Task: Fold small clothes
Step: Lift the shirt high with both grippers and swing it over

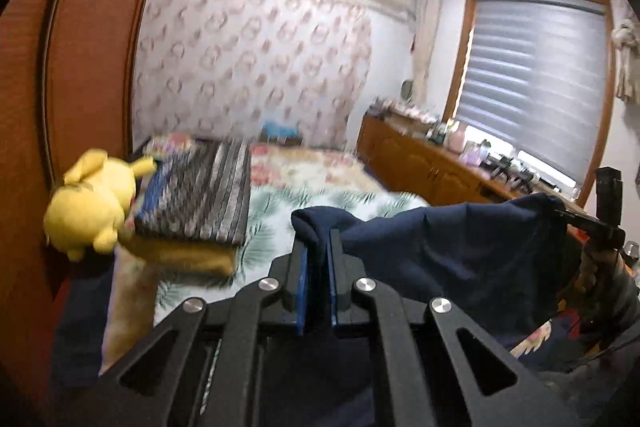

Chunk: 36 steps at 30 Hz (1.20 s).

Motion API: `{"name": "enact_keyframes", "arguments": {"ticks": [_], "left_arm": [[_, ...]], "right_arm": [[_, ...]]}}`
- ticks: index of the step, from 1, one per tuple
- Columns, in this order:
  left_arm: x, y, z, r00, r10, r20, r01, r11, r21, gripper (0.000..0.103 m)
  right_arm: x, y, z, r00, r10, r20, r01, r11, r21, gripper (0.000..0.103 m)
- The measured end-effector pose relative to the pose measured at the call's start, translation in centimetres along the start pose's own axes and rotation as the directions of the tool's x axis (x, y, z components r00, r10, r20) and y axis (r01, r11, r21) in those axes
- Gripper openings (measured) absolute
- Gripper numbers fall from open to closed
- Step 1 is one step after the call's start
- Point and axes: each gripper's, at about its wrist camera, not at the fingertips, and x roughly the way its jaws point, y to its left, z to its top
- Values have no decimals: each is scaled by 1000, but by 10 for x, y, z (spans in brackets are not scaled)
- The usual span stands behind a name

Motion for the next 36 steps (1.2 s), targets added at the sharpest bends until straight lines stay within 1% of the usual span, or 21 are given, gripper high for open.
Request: {"name": "enact_keyframes", "arguments": {"ticks": [2,4,10,14,16,20,23,26,28,29,31,35,36], "left_arm": [[-13,-11,10,999,9,33,-10,999,38,6],[-21,-15,15,998,9,58,-12,999,48,6],[-48,-25,40,990,-15,143,3,997,78,6],[-66,-31,70,973,-21,230,-10,991,130,6],[-74,-30,87,963,-26,269,-13,990,143,6],[-82,-27,122,941,-16,339,-45,984,171,6],[-82,-21,145,927,-16,375,-55,983,177,6],[-75,-16,160,921,-21,389,-54,982,181,6],[-65,-13,167,923,-23,385,-51,982,181,6],[-54,-11,169,926,-22,376,-49,983,179,6],[-39,-11,169,934,-24,356,-41,984,175,6],[15,-5,167,961,-5,278,-42,986,162,6],[34,-1,165,968,0,251,-41,987,158,6]], "right_arm": [[-13,8,13,1000,-27,14,27,999,-26,10],[-28,17,25,998,-40,45,42,997,-59,10],[-61,37,52,993,-32,118,45,993,-108,10],[-82,42,73,984,-8,180,30,993,-118,10],[-94,43,87,975,-3,220,32,992,-125,10],[-118,45,118,957,-4,290,49,987,-151,10],[-135,45,143,940,-9,340,68,984,-163,10],[-144,43,166,926,-23,376,95,980,-173,10],[-144,42,174,922,-41,385,121,975,-186,10],[-142,40,178,923,-49,382,129,973,-189,10],[-131,33,180,933,-61,356,135,973,-187,10],[-94,13,177,956,-88,282,141,974,-176,10],[-77,6,174,963,-98,253,145,974,-175,10]]}}
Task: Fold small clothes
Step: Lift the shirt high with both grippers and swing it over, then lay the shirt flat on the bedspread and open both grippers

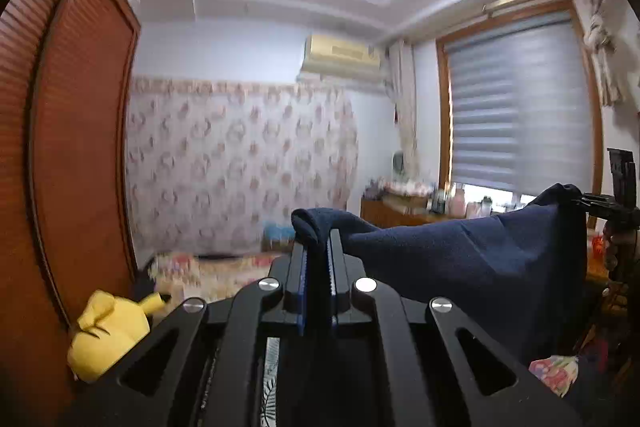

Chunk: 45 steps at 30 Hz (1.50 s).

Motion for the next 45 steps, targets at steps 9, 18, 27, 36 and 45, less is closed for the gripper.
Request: {"name": "enact_keyframes", "arguments": {"ticks": [9,18,27,36,45], "left_arm": [[158,27,-104,975,22,-219,-31,999,-38,6],[242,25,-148,930,67,-362,-63,998,21,6],[292,27,-163,898,76,-433,-75,997,21,6],[302,20,-177,865,66,-498,-54,998,38,13],[254,3,-187,861,65,-504,-41,997,60,49]], "right_arm": [[136,-38,-95,985,-17,-170,29,997,68,10],[262,-63,-168,928,-58,-367,80,996,45,10],[329,-86,-195,892,-48,-450,80,996,51,10],[364,-91,-215,859,-44,-510,92,993,69,21],[328,-85,-208,881,-90,-465,143,987,80,48]]}}
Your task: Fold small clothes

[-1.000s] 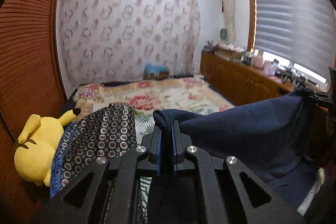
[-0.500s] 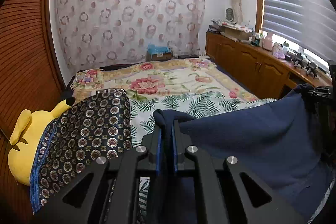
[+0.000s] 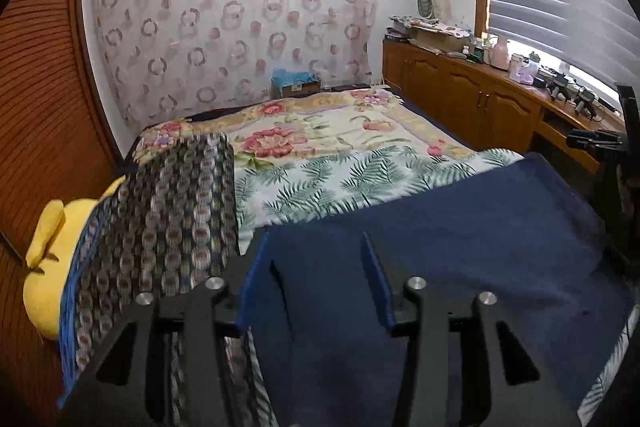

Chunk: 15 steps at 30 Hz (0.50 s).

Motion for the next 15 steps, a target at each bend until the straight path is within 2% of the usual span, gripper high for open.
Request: {"name": "enact_keyframes", "arguments": {"ticks": [1,6,15], "left_arm": [[-4,-1,-5,1000,-9,-6,9,1000,-4,53],[-20,-10,-38,998,-31,-47,30,999,-10,53],[-25,-25,-92,990,-37,-135,33,999,-33,53]], "right_arm": [[-7,0,-4,1000,3,5,-3,1000,2,50],[-35,7,-31,1000,24,-5,-24,1000,19,53],[-60,13,-105,995,47,-92,-40,996,76,53]]}}
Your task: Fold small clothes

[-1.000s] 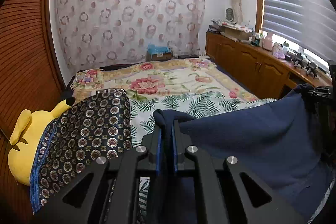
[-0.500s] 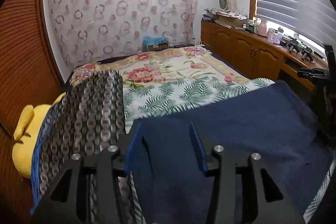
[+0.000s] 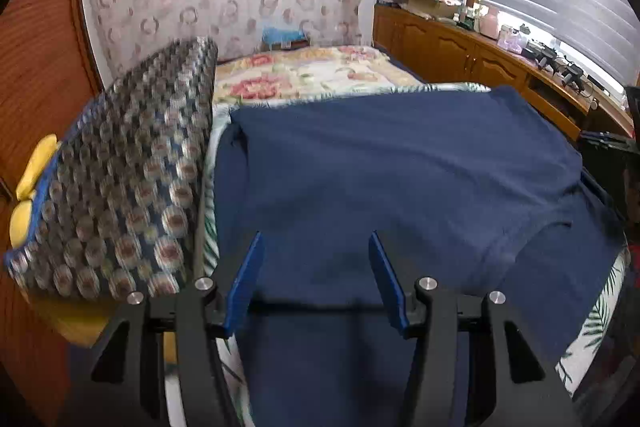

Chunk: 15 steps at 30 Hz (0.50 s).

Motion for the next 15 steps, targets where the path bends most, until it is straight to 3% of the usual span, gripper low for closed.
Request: {"name": "enact_keyframes", "arguments": {"ticks": [8,15], "left_arm": [[14,-3,-24,998,-6,-65,4,1000,-22,53],[21,-6,-35,996,-4,-84,1,999,-41,53]], "right_arm": [[0,-5,-39,995,56,-77,-50,996,72,53],[24,-3,-32,992,71,-104,-59,992,115,53]]}}
